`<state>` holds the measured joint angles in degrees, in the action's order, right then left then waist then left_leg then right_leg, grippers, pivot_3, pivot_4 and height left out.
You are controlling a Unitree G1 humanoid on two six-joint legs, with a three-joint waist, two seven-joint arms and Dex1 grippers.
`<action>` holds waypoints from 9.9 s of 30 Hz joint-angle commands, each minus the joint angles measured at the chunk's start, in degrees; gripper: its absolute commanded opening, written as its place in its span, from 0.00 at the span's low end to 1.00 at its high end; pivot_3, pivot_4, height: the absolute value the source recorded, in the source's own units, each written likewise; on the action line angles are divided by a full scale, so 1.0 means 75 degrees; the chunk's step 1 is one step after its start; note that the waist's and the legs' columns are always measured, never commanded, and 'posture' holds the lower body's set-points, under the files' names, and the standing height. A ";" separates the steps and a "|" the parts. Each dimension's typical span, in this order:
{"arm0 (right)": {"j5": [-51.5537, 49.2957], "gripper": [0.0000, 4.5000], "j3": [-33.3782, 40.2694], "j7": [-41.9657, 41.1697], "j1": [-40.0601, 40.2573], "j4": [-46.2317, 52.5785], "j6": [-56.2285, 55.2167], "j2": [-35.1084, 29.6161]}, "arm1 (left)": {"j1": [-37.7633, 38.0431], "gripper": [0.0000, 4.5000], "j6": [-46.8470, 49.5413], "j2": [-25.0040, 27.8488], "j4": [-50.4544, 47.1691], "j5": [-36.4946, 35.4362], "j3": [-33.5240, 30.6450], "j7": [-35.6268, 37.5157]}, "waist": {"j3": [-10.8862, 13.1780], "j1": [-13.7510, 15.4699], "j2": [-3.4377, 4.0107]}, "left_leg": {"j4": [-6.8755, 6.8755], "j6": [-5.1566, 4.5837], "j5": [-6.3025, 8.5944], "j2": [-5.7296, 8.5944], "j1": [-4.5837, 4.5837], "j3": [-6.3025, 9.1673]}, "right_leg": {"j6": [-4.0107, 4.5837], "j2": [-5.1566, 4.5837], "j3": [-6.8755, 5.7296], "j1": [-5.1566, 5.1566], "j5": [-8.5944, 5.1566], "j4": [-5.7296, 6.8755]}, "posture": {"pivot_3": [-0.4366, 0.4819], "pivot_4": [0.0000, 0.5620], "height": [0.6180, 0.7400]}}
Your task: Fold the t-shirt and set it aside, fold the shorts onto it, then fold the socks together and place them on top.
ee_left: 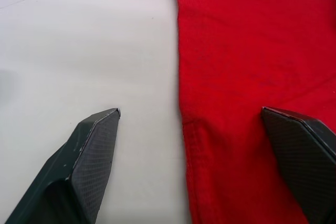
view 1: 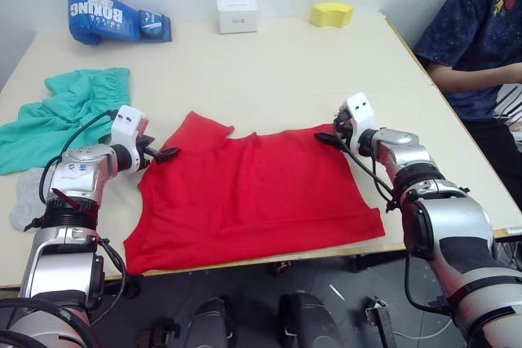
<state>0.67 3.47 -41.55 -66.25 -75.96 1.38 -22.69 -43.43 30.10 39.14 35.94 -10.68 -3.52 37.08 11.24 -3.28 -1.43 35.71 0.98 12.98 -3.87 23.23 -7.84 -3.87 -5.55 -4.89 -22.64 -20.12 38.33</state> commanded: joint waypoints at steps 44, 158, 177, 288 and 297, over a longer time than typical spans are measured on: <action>-0.0120 0.00 0.0263 -0.1112 0.0633 0.0701 -0.0935 -0.0385 | -0.1634 0.01 -0.1912 -0.0840 0.3069 0.0524 -0.0343 0.0844 | 0.0000 0.0023 -0.0001 | 0.0036 -0.0015 0.0011 0.0008 0.0002 -0.0074 | -0.0002 0.0011 0.0012 -0.0007 -0.0001 0.0032 | 0.48 0.27 1.00; 0.0557 0.00 -0.0298 -0.0849 0.5270 0.3620 -0.8284 -0.2511 | 0.3849 0.00 -1.2219 0.1381 -0.1403 0.1603 -0.0650 0.2439 | 0.0007 0.0157 -0.0015 | 0.0063 -0.0046 0.0074 -0.0018 -0.0021 -0.0085 | -0.0033 -0.0008 0.0077 -0.0005 0.0010 -0.0008 | 0.48 0.27 1.00; -0.0284 0.20 -0.1052 -0.1249 0.5947 0.3703 -0.8512 -0.2944 | 0.3952 0.00 -1.2996 0.2548 -0.0675 0.2150 0.0469 0.0875 | 0.0004 0.0158 -0.0017 | 0.0057 -0.0070 0.0089 -0.0020 -0.0038 -0.0087 | -0.0043 -0.0008 0.0070 0.0025 0.0016 -0.0035 | 0.48 0.27 1.00; -0.0562 0.96 -0.1860 -0.5008 0.1469 0.2303 -0.0121 -0.2322 | 0.6271 1.00 -0.1002 0.0550 -0.8666 -0.4241 -0.1836 0.2389 | -0.0072 -0.0001 0.0031 | 0.0056 -0.0071 0.0133 -0.0031 -0.0012 -0.0101 | -0.0038 0.0005 0.0088 0.0012 0.0025 -0.0095 | 0.48 0.27 1.00; -0.0070 0.33 -0.1971 -0.5905 0.0905 0.1632 -0.0185 -0.1970 | 0.6521 1.00 -0.1084 0.0416 -0.8859 -0.4063 -0.1974 0.2124 | -0.0071 0.0004 0.0032 | 0.0067 -0.0070 0.0133 -0.0032 -0.0015 -0.0095 | -0.0038 0.0001 0.0089 0.0018 0.0025 -0.0091 | 0.48 0.27 1.00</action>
<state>-0.42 -11.95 -85.41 -58.40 -63.23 1.15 -37.52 5.23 22.76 42.50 -28.59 -41.01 -16.97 53.56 10.71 -3.25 -1.19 36.21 0.45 13.97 -4.12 23.12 -8.54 -4.16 -5.54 -4.22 -22.51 -19.94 37.65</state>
